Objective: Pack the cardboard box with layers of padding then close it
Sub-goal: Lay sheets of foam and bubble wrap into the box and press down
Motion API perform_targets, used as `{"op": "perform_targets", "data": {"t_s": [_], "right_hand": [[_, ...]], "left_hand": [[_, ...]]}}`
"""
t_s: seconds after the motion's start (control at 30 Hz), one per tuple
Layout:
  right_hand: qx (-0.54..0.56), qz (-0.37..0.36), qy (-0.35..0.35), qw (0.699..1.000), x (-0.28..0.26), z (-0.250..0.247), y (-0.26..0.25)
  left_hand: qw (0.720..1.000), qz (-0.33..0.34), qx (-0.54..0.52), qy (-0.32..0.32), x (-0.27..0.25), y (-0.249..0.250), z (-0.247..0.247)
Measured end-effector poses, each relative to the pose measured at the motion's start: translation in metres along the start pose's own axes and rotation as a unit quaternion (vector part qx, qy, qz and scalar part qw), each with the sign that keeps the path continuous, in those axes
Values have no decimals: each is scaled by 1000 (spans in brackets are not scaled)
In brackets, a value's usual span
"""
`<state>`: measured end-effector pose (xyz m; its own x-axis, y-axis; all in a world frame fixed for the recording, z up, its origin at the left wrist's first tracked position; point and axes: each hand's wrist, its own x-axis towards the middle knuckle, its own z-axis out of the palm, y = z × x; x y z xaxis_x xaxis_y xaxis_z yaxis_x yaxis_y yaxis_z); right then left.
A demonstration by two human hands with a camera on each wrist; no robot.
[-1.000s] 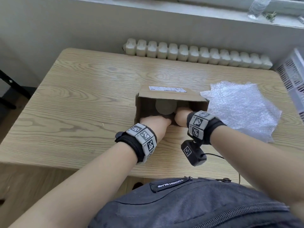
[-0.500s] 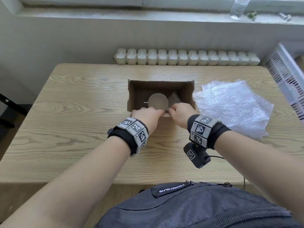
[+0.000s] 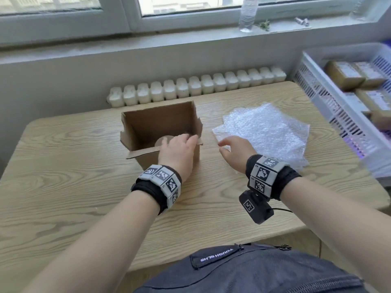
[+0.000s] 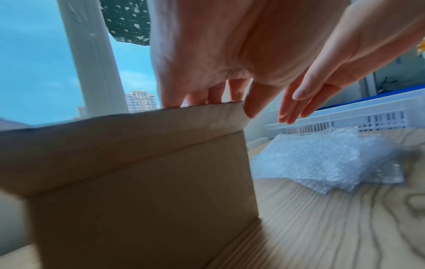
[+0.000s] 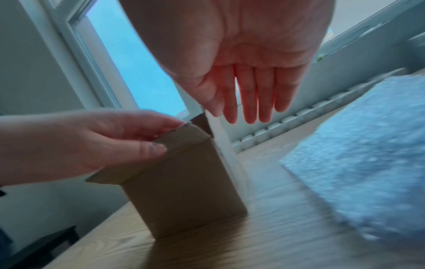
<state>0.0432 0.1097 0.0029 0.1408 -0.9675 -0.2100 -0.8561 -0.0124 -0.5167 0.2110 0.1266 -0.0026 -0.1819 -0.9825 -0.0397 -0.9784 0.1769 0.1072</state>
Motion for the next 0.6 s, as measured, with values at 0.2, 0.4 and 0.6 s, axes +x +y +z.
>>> {"op": "perform_targets", "data": {"t_s": [0.2, 0.4, 0.6], "right_hand": [[-222, 107, -163, 955, 11, 5, 90], [-230, 72, -187, 952, 13, 10, 129], [62, 41, 68, 995, 15, -20, 119]], "left_hand": [[980, 179, -84, 35, 17, 64, 9], [984, 150, -85, -52, 29, 90, 29], [984, 75, -154, -49, 42, 98, 22]]}}
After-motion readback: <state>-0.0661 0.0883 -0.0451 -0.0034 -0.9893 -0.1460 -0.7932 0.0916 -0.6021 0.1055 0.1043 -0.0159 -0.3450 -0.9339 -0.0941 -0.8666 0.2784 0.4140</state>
